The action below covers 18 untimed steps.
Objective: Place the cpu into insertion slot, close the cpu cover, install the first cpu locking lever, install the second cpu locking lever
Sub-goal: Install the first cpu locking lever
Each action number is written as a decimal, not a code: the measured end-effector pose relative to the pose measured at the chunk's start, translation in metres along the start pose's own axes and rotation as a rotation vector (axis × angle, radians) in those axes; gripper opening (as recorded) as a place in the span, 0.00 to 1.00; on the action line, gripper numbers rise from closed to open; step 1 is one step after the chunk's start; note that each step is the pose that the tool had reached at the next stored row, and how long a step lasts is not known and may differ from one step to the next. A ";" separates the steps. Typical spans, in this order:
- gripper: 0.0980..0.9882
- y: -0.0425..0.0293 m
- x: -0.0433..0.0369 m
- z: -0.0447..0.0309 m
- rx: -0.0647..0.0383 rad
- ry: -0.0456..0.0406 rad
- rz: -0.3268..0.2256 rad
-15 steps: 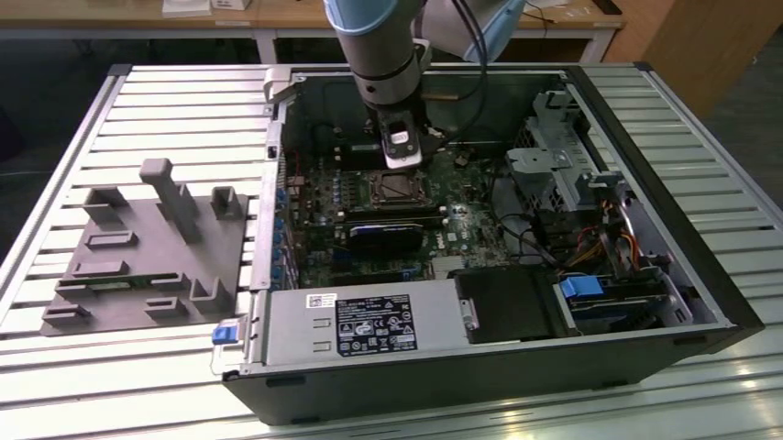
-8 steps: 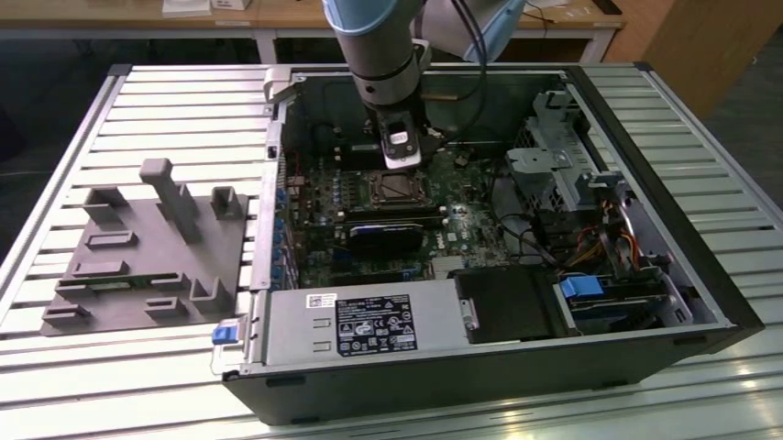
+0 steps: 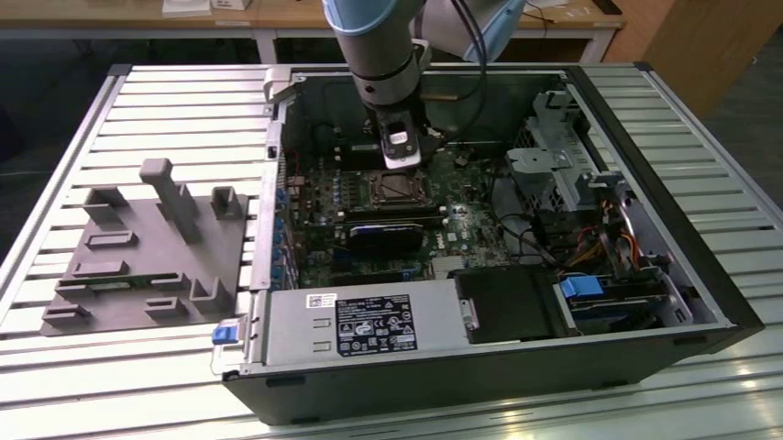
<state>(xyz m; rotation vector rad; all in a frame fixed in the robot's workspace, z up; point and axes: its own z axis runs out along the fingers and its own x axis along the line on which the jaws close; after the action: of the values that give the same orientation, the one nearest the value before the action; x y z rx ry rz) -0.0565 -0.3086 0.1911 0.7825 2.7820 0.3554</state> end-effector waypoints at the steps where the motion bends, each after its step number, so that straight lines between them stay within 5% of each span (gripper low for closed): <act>1: 0.00 0.0001 0.0000 -0.0003 0.000 0.0000 0.000; 18: 0.00 -0.0038 -0.0020 -0.0004 -0.013 0.0069 0.004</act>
<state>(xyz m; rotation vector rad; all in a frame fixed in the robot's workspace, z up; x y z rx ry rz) -0.0568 -0.3129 0.1906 0.7857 2.7821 0.3768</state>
